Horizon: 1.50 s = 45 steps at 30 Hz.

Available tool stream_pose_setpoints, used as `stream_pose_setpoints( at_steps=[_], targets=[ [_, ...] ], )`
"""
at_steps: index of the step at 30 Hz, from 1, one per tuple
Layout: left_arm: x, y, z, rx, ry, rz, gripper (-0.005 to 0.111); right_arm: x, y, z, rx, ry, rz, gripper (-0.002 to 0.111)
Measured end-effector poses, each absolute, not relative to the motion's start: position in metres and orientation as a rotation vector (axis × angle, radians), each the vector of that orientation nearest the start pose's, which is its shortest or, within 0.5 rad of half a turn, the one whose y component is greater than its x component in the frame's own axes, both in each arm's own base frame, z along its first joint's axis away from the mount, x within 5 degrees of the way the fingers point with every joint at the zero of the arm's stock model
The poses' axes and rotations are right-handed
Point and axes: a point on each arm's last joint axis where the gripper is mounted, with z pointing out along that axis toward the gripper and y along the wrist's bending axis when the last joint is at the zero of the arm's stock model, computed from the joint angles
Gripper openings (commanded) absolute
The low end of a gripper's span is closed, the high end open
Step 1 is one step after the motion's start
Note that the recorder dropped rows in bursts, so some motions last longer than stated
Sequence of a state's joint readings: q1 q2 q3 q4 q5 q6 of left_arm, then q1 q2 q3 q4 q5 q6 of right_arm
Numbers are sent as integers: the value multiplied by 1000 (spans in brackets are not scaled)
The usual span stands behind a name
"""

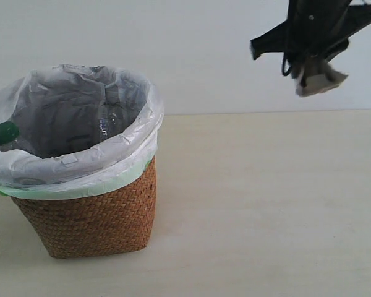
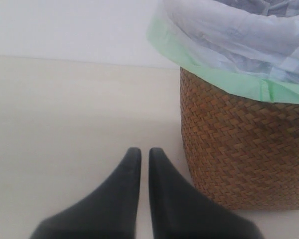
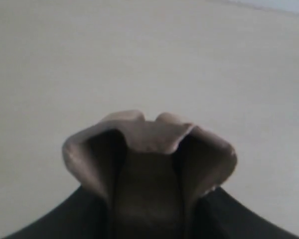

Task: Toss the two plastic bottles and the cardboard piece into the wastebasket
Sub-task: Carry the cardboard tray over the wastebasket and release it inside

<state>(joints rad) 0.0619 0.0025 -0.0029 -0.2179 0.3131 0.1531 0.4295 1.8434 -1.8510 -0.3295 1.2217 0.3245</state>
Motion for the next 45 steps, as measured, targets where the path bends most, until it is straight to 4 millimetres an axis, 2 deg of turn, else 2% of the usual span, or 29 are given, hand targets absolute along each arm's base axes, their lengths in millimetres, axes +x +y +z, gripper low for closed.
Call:
stream_pose_setpoints(
  at_steps=[2, 3, 5, 6, 7, 9, 10, 12, 14, 18, 23, 24, 26, 29, 30, 31, 35, 38, 42, 45],
  targets=[
    [54, -3, 186, -56, 1788, -54, 6, 370, 158, 355, -246, 2652, 51, 0],
    [54, -3, 186, -56, 1788, -54, 6, 366, 169, 363, -297, 2651, 219, 2],
    [54, -3, 186, -56, 1788, -54, 6, 357, 192, 389, -400, 2569, 604, 16],
    [54, -3, 186, -56, 1788, -54, 6, 353, 200, 405, -455, 2483, 758, 30],
    [54, -3, 186, -56, 1788, -54, 6, 348, 211, 423, -491, 2375, 936, 50],
    [54, -3, 186, -56, 1788, -54, 6, 338, 228, 453, -512, 2163, 1170, 99],
    [54, -3, 186, -56, 1788, -54, 6, 335, 235, 463, -503, 2083, 1221, 103],
    [54, -3, 186, -56, 1788, -54, 6, 329, 248, 474, -469, 1991, 1255, 98],
    [54, -3, 186, -56, 1788, -54, 6, 327, 258, 476, -445, 1950, 1214, 98],
    [54, -3, 186, -56, 1788, -54, 6, 330, 274, 463, -435, 1981, 1136, 98],
    [54, -3, 186, -56, 1788, -54, 6, 337, 278, 443, -456, 2078, 1056, 91],
    [54, -3, 186, -56, 1788, -54, 6, 338, 278, 439, -473, 2100, 1033, 85],
    [54, -3, 186, -56, 1788, -54, 6, 338, 276, 435, -496, 2145, 975, 65],
    [54, -3, 186, -56, 1788, -54, 6, 339, 268, 425, -505, 2242, 826, 23],
    [54, -3, 186, -56, 1788, -54, 6, 340, 265, 422, -511, 2268, 771, 5],
    [54, -3, 186, -56, 1788, -54, 6, 340, 261, 419, -521, 2300, 698, 0],
    [54, -3, 186, -56, 1788, -54, 6, 343, 243, 408, -552, 2405, 399, 0],
    [54, -3, 186, -56, 1788, -54, 6, 349, 231, 405, -535, 2408, 203, 0],
    [54, -3, 186, -56, 1788, -54, 6, 344, 221, 401, -488, 2431, 115, 0],
    [54, -3, 186, -56, 1788, -54, 6, 334, 214, 388, -497, 2493, 85, 0]
  ],
)
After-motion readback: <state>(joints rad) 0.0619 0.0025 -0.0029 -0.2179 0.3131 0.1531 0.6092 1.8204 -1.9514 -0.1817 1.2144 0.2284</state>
